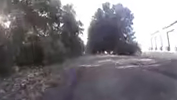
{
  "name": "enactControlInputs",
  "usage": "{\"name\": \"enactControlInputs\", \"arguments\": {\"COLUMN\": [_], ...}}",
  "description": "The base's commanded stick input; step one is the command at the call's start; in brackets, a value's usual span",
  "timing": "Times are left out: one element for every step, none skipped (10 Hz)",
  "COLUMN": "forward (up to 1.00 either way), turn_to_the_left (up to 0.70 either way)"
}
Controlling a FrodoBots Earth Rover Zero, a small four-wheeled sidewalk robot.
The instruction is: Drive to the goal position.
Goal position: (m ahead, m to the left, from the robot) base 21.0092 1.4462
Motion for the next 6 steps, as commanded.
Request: {"name": "enactControlInputs", "arguments": {"forward": [0.7,0.7,0.7,0.7,0.7,0.7], "turn_to_the_left": [0.0,0.0,0.0,0.0,0.0,0.0]}}
